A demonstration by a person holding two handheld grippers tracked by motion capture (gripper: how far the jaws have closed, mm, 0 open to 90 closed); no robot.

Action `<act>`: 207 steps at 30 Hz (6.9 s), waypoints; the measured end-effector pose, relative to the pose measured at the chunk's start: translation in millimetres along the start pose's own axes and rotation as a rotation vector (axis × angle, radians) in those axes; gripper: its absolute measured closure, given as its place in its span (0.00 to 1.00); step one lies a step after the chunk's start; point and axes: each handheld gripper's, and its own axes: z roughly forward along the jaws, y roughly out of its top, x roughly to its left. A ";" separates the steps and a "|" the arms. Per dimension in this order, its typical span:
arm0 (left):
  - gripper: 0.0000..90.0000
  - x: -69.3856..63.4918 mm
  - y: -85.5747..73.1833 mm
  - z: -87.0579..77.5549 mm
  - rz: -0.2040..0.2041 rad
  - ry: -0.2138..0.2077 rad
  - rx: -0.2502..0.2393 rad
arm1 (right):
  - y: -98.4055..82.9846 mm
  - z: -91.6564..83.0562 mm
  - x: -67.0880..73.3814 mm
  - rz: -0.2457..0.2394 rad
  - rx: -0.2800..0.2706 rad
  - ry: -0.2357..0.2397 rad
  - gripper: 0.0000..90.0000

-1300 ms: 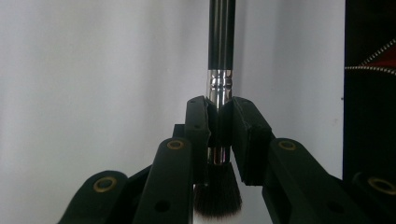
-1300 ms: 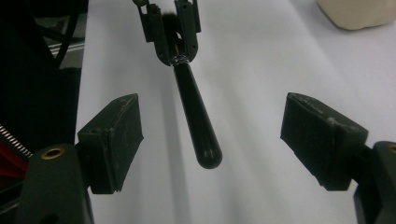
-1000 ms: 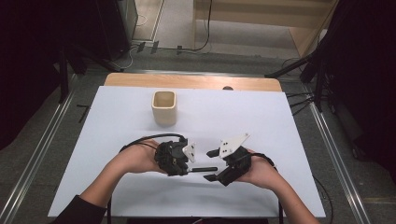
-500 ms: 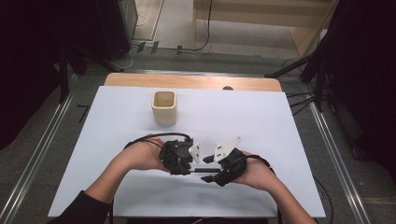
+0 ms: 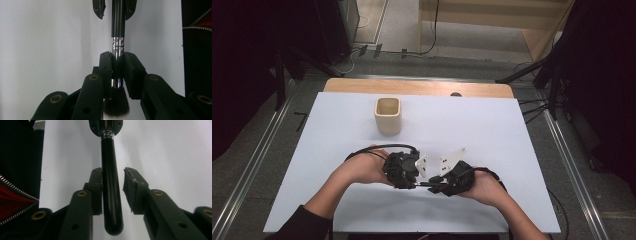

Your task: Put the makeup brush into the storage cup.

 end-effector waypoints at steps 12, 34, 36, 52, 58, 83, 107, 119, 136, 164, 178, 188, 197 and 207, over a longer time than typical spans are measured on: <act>0.86 1.1 1.5 3.2 -0.009 0.000 0.009 | 0.1 0.8 0.6 -0.004 0.010 0.019 0.88; 0.65 6.7 -2.1 0.8 -0.055 -0.041 -0.035 | 1.4 1.3 3.2 -0.030 0.007 0.026 0.88; 0.56 8.0 -3.4 0.2 -0.069 -0.041 -0.050 | 1.1 0.7 2.7 -0.033 0.005 0.022 0.88; 0.36 27.5 -29.4 -14.7 -0.306 -0.036 -0.222 | -6.7 -6.9 0.0 0.042 -0.014 -0.023 0.88; 0.35 28.4 -36.8 -17.9 -0.348 -0.019 -0.246 | -9.8 -9.8 -0.5 0.076 -0.023 -0.053 0.88; 0.34 30.1 -55.3 -29.7 -0.481 0.010 -0.354 | -14.2 -19.4 17.7 0.345 -0.118 -0.291 0.88; 0.33 20.3 -51.9 -22.4 -0.537 0.025 -0.378 | -9.6 -16.1 45.0 0.488 -0.221 -0.434 0.88; 0.30 17.5 -55.2 -19.8 -0.559 0.016 -0.417 | -11.7 -6.5 50.2 0.532 -0.290 -0.495 0.88; 0.31 12.2 -56.7 -17.7 -0.612 -0.001 -0.483 | -15.1 15.7 73.1 0.576 -0.417 -0.630 0.88; 0.31 3.8 -51.8 -16.5 -0.752 0.012 -0.692 | -16.8 31.9 80.3 0.613 -0.611 -0.691 0.88; 0.34 5.8 -51.3 -12.5 -0.851 -0.031 -0.779 | -13.3 33.1 80.0 0.623 -0.621 -0.686 0.88; 0.34 7.1 -52.1 -12.0 -0.884 -0.026 -0.816 | -12.5 34.2 79.5 0.656 -0.650 -0.662 0.88; 0.35 7.3 -50.0 -10.2 -0.896 -0.026 -0.831 | -11.9 35.3 78.8 0.688 -0.680 -0.626 0.88; 0.36 7.6 -49.0 -7.0 -0.919 -0.041 -0.877 | -11.8 36.1 78.1 0.710 -0.718 -0.599 0.88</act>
